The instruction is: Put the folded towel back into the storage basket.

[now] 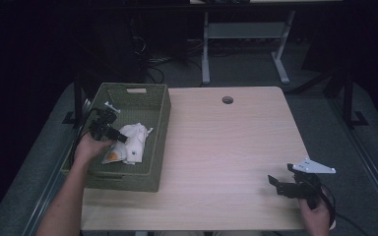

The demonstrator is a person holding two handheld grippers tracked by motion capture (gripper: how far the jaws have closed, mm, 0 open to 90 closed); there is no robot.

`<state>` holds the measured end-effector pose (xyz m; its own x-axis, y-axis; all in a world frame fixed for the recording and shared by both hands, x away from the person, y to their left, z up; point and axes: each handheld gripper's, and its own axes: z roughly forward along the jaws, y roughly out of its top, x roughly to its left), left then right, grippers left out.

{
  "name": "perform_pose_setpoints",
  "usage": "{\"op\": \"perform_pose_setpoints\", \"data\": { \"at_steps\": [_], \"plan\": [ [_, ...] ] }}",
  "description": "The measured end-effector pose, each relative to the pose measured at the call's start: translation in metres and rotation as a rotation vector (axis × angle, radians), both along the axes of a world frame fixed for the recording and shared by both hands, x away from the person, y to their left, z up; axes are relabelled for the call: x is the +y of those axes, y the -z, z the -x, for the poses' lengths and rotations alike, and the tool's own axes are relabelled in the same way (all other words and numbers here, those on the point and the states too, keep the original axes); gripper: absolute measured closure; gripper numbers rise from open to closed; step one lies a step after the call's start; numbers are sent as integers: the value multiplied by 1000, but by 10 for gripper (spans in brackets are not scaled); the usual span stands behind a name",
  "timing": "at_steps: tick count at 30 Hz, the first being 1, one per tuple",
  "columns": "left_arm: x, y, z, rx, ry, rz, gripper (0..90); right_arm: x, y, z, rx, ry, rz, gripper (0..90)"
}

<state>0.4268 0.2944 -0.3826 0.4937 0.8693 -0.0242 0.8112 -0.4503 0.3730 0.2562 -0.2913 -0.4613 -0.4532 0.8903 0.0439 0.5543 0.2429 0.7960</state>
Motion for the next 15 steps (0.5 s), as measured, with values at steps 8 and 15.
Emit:
{"op": "perform_pose_setpoints", "data": {
  "at_steps": [8, 15],
  "plan": [
    [-3, 4, 1, 49, 23, -23, 711, 2, -1, 2, -5, -11, 1, 140],
    [-1, 18, -5, 102, 27, -110, 782, 4, 0, 0, 2, -15, 7, 140]
  ]
}}
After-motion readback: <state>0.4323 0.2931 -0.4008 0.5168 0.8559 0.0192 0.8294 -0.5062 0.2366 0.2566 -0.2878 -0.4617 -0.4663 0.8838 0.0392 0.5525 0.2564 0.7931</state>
